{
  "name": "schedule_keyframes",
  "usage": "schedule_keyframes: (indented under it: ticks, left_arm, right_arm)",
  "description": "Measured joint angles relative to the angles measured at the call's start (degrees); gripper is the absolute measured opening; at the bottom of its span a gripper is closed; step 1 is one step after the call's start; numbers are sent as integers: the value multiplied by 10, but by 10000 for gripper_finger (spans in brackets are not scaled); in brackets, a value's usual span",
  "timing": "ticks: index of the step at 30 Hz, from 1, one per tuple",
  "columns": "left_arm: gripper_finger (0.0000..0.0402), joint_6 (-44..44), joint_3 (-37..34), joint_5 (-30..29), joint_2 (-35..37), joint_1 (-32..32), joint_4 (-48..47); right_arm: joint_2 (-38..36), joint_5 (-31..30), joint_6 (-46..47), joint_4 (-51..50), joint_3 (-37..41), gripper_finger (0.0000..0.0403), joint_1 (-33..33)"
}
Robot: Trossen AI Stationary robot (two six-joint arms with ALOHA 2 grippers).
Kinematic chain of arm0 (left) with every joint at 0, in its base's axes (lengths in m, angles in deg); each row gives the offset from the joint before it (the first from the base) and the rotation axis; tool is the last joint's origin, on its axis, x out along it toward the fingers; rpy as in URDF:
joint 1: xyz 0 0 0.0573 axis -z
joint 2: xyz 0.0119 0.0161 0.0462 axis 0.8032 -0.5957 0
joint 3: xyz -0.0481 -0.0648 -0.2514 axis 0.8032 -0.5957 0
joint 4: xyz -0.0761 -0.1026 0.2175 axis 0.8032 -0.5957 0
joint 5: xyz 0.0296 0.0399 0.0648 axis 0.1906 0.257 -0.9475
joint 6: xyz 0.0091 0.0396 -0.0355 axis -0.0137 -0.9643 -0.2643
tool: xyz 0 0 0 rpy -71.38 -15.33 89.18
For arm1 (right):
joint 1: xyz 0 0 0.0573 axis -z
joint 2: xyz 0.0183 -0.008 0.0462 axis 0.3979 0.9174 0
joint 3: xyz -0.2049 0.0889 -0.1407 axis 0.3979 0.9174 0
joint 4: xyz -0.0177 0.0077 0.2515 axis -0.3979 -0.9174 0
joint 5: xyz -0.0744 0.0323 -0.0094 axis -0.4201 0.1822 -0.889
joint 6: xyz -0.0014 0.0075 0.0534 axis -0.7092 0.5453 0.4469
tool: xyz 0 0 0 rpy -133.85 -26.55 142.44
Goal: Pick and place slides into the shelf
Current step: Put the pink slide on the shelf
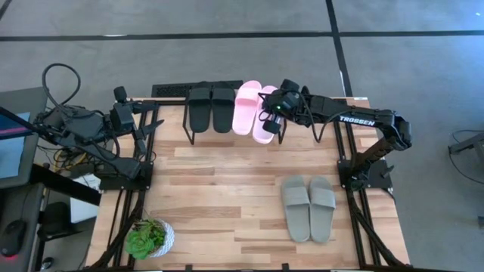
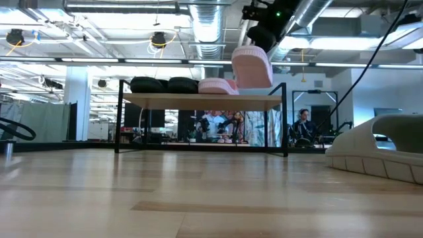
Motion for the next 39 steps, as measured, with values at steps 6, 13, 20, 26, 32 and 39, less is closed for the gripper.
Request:
schedule_keyframes:
  ticks: [6, 13, 20, 26, 32, 39]
  left_arm:
    - [192, 1, 0, 0, 0, 0, 0]
    - [192, 2, 0, 0, 0, 0, 0]
    - [192, 2, 0, 0, 0, 0, -1]
    - [192, 2, 0, 0, 0, 0, -3]
    - [192, 2, 0, 0, 0, 0, -3]
    - [192, 2, 0, 0, 0, 0, -2]
  right_arm:
    - [0, -4, 6, 0, 0, 0, 5]
    - [0, -31, 12, 11, 0, 0, 12]
    - [0, -28, 20, 23, 0, 0, 12]
    - [0, -26, 38, 17, 9, 0, 7]
    - [0, -19, 54, 13, 33, 0, 3]
    - [0, -13, 58, 7, 38, 0, 4]
